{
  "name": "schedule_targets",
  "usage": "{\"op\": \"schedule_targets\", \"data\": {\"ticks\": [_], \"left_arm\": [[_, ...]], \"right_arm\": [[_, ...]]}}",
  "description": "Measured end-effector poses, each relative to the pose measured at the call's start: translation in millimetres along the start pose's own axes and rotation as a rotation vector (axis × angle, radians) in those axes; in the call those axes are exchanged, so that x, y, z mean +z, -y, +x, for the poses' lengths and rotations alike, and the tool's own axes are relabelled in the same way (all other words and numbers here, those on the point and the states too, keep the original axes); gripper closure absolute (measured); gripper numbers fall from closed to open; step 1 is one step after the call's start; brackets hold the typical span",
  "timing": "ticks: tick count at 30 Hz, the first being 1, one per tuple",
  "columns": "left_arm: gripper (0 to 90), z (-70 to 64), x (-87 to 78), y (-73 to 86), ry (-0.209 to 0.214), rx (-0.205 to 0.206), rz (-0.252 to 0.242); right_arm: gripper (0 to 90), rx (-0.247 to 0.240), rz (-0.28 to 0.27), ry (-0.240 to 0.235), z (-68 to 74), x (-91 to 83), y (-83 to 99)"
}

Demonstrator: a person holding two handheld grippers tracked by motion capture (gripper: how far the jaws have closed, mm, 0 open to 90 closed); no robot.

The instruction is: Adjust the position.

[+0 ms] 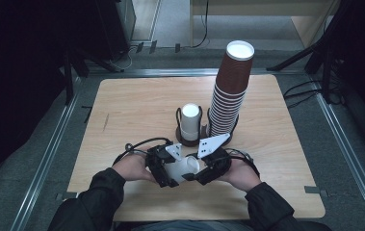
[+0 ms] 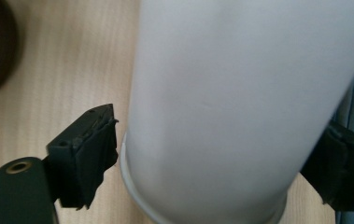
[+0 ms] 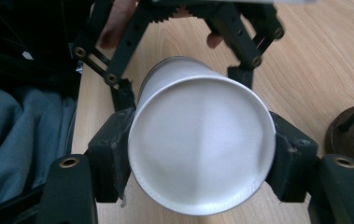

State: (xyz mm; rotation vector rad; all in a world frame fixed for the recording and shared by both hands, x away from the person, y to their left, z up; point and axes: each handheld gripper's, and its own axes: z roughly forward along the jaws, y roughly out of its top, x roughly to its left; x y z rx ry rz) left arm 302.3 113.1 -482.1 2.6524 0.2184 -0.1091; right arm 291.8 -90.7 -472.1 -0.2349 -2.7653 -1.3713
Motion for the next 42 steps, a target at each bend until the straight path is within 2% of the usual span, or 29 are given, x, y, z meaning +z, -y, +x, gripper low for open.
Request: {"op": "schedule_targets", "data": {"ticks": [7, 12, 15, 22, 25, 27, 30, 36, 42], "left_arm": [[5.5, 3.4, -7.6, 5.8, -0.018, -0.040, -0.030], [5.3, 6.8, -15.2, 14.5, 0.005, -0.083, -0.080], [4.6, 7.3, -18.1, 17.9, -0.014, -0.084, -0.096], [1.4, 10.4, -20.8, 25.2, -0.018, -0.114, -0.183], [1.0, 12.6, -22.1, 26.9, 0.008, -0.139, -0.218], [0.2, 12.7, -22.2, 26.7, 0.026, -0.158, -0.261], [0.0, 12.4, -21.7, 26.0, 0.033, -0.160, -0.291], [0.0, 9.8, -18.8, 21.7, 0.042, -0.148, -0.303], [0.0, 8.9, -15.3, 16.6, 0.041, -0.142, -0.309]], "right_arm": [[34.2, 0.012, 0.003, 0.005, -2.2, -2.6, 1.9], [34.2, 0.026, -0.003, 0.014, -4.4, -6.4, 3.5], [34.1, 0.035, -0.013, 0.019, -5.8, -9.0, 4.0], [34.0, 0.049, -0.033, 0.033, -8.4, -14.1, 5.5], [34.0, 0.054, -0.050, 0.037, -10.3, -17.2, 6.4], [34.0, 0.060, -0.055, 0.034, -10.6, -18.2, 6.6], [34.0, 0.071, -0.082, 0.026, -11.9, -21.2, 6.5], [34.0, 0.097, -0.127, 0.016, -12.6, -25.7, 5.3], [34.0, 0.083, -0.150, 0.019, -10.1, -24.2, 2.4]]}}
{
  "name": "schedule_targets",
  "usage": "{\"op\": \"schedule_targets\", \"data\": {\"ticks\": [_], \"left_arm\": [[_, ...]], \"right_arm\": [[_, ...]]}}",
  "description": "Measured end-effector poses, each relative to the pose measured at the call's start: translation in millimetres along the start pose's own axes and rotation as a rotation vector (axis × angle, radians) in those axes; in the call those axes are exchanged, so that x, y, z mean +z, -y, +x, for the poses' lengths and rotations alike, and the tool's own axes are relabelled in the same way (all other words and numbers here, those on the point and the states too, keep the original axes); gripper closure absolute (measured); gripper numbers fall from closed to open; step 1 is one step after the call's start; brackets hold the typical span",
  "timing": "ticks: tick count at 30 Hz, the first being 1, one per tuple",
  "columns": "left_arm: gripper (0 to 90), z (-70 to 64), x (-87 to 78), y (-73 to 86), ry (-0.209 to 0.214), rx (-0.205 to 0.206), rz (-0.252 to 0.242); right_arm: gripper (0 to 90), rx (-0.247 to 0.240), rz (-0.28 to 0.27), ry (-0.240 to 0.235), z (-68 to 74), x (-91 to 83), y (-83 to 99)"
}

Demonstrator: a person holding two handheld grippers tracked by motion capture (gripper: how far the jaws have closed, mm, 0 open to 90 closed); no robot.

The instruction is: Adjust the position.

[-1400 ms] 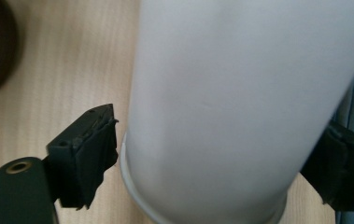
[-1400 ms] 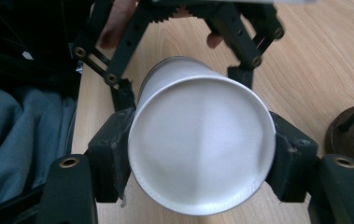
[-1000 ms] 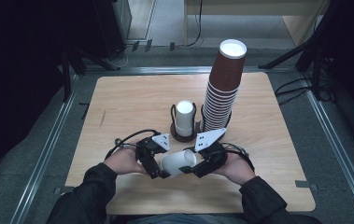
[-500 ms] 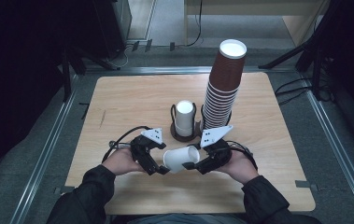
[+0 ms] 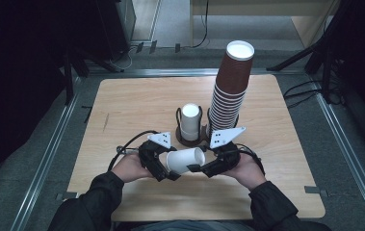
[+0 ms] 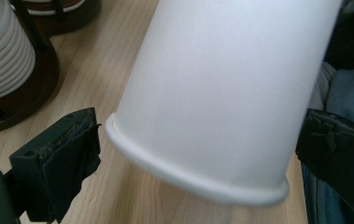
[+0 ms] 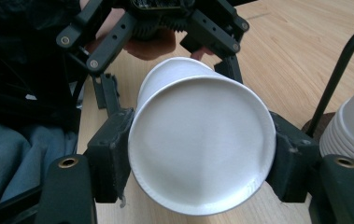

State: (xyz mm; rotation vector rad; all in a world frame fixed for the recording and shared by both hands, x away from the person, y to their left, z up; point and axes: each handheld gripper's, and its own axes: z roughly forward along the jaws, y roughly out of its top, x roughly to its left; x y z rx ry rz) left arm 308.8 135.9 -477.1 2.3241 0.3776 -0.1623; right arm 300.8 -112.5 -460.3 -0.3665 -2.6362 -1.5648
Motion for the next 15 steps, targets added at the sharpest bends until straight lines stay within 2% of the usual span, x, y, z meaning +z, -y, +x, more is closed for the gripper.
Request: {"op": "schedule_targets", "data": {"ticks": [6, 7, 8, 11, 14, 15], "left_arm": [[0.8, -3.0, 2.0, -2.9, 0.008, 0.008, -0.019], [10.6, -4.3, 0.5, -3.5, -0.009, 0.020, -0.018], [15.3, -4.3, 0.5, -3.5, -0.009, 0.020, -0.018], [15.3, -4.8, 0.2, -4.2, 0.002, 0.017, -0.027], [16.2, -5.1, 0.5, -4.7, 0.008, 0.015, -0.018], [20.1, -5.5, 0.2, -4.8, 0.008, 0.018, -0.013]], "right_arm": [[34.0, 0.020, -0.041, -0.024, 1.6, 0.6, -2.9], [34.0, 0.032, -0.058, -0.035, 1.6, 0.2, -3.4], [34.0, 0.032, -0.058, -0.035, 1.6, 0.2, -3.4], [33.9, 0.054, -0.074, -0.057, 0.6, -0.1, -3.4], [33.9, 0.061, -0.077, -0.057, 0.2, 0.4, -3.2], [34.2, 0.057, -0.077, -0.054, 0.1, 0.7, -3.0]]}}
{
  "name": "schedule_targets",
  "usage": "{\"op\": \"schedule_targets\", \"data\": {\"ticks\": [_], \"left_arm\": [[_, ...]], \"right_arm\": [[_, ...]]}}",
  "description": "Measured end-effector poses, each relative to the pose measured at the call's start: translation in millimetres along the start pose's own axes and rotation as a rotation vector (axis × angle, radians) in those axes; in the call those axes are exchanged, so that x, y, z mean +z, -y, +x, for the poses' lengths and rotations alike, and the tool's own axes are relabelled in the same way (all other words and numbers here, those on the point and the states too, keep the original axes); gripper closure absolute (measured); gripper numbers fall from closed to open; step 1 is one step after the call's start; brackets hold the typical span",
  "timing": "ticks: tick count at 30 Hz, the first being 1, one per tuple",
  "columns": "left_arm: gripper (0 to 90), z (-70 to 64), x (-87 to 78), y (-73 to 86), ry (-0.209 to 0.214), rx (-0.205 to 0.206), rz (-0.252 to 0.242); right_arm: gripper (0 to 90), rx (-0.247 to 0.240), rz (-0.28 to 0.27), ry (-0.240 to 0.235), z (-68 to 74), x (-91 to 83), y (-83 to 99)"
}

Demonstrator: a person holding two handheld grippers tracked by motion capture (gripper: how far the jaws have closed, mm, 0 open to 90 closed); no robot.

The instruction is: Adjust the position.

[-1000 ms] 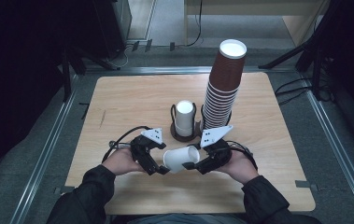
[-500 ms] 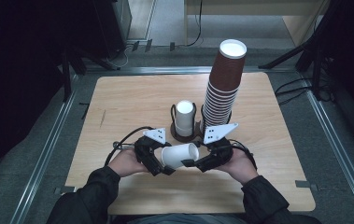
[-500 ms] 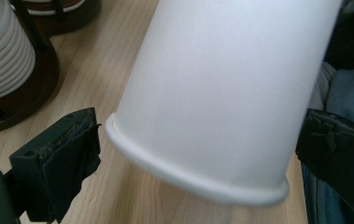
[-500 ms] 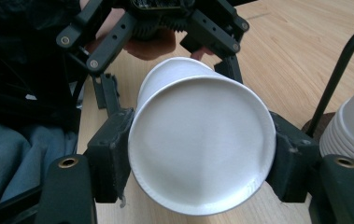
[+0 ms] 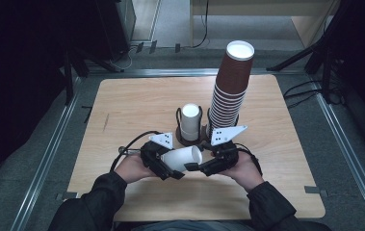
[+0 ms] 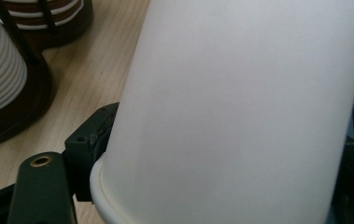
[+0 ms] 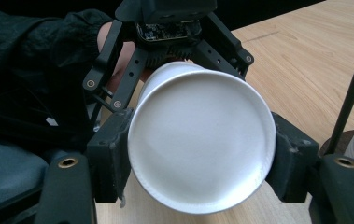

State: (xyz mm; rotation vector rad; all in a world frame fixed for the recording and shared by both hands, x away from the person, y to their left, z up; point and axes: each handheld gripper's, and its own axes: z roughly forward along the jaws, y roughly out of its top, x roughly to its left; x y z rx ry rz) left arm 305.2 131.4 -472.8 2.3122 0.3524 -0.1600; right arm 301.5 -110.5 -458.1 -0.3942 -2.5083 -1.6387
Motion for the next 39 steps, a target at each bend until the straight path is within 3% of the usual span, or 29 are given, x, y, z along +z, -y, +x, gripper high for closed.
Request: {"op": "schedule_targets", "data": {"ticks": [5, 8, 9, 10, 13, 19, 21, 24, 27, 39], "left_arm": [[23.1, 0.7, -1.7, -0.1, 0.012, -0.003, -0.001], [24.6, 2.8, -1.9, 0.3, 0.050, -0.021, 0.009], [24.8, 3.3, -2.0, 0.3, 0.055, -0.024, 0.018], [25.4, 3.4, -2.3, 0.6, 0.046, -0.021, 0.026], [25.4, 5.4, -3.9, 1.8, 0.036, -0.023, 0.043], [25.3, 7.4, -12.5, 3.1, 0.014, -0.016, 0.055], [25.3, 7.5, -15.7, 3.3, 0.002, -0.006, 0.062], [25.3, 7.5, -18.9, 3.4, -0.022, -0.005, 0.074], [25.1, 8.3, -17.6, 3.0, -0.038, 0.005, 0.120], [24.7, 5.9, -10.3, 2.4, -0.082, 0.029, 0.224]], "right_arm": [[34.6, 0.000, -0.008, -0.004, 0.0, -0.6, -0.1], [33.9, 0.011, -0.008, -0.011, -0.9, -0.2, 0.5], [30.0, 0.017, -0.007, -0.014, -1.6, 0.1, 0.9], [25.1, 0.027, 0.000, -0.017, -2.0, 0.3, 1.1], [22.4, 0.028, 0.013, -0.011, -2.5, 0.6, 1.5], [22.0, 0.012, 0.070, 0.017, -3.0, 2.3, 4.6], [22.2, -0.024, 0.110, 0.039, -1.8, 4.9, 6.1], [22.3, -0.036, 0.144, 0.052, -1.0, 7.4, 7.9], [22.2, -0.045, 0.187, 0.066, -1.5, 11.4, 10.3], [22.6, -0.065, 0.235, 0.087, -0.9, 15.2, 13.6]]}}
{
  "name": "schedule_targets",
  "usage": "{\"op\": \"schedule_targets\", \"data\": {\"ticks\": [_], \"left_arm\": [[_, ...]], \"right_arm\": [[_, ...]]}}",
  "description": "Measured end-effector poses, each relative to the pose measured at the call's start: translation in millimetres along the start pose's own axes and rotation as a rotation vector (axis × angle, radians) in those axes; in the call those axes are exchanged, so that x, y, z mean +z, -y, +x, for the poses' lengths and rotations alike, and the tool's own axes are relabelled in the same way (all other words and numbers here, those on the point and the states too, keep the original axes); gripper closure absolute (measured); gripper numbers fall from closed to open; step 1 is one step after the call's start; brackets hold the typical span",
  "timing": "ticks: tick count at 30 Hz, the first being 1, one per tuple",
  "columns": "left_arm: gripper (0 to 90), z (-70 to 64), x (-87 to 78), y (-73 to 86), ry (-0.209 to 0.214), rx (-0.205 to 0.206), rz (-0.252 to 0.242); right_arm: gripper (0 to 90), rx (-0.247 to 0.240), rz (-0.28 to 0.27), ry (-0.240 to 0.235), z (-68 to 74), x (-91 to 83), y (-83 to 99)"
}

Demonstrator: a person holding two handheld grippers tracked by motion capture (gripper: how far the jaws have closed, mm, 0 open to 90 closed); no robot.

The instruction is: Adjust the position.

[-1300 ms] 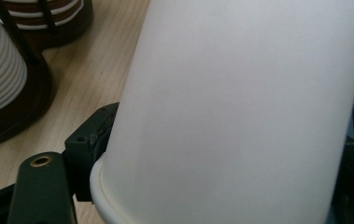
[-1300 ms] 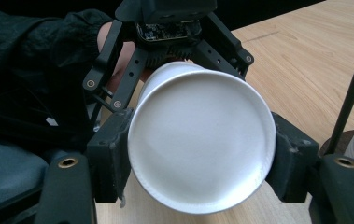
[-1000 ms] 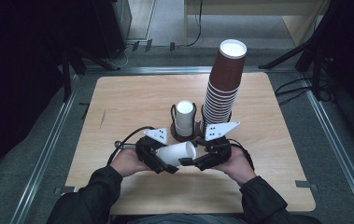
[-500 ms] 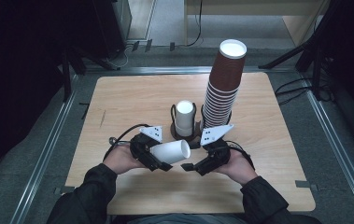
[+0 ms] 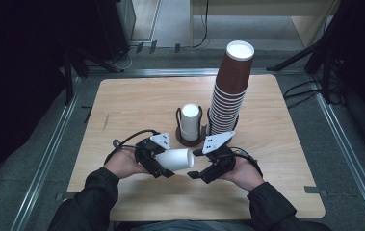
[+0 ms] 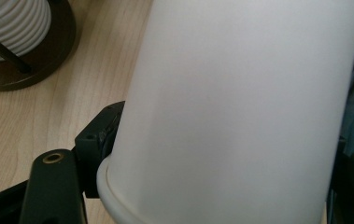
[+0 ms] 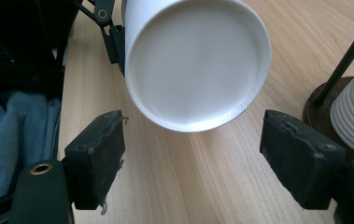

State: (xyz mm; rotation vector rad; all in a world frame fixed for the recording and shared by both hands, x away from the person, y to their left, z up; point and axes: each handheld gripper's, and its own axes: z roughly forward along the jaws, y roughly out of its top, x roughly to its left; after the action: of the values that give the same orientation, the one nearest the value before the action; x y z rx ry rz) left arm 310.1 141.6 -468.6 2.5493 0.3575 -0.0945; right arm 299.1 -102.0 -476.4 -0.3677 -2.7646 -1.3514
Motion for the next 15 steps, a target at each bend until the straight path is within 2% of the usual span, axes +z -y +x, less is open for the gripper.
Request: {"op": "schedule_targets", "data": {"ticks": [6, 15], "left_arm": [[24.5, 0.6, 7.4, -1.0, -0.012, 0.002, 0.065], [24.5, 4.2, 21.5, -4.3, 0.012, 0.000, 0.127]], "right_arm": [[22.5, -0.019, 0.018, 0.012, 0.0, 3.4, 0.5], [22.3, -0.018, 0.049, 0.028, 0.2, 8.8, -0.7]]}}
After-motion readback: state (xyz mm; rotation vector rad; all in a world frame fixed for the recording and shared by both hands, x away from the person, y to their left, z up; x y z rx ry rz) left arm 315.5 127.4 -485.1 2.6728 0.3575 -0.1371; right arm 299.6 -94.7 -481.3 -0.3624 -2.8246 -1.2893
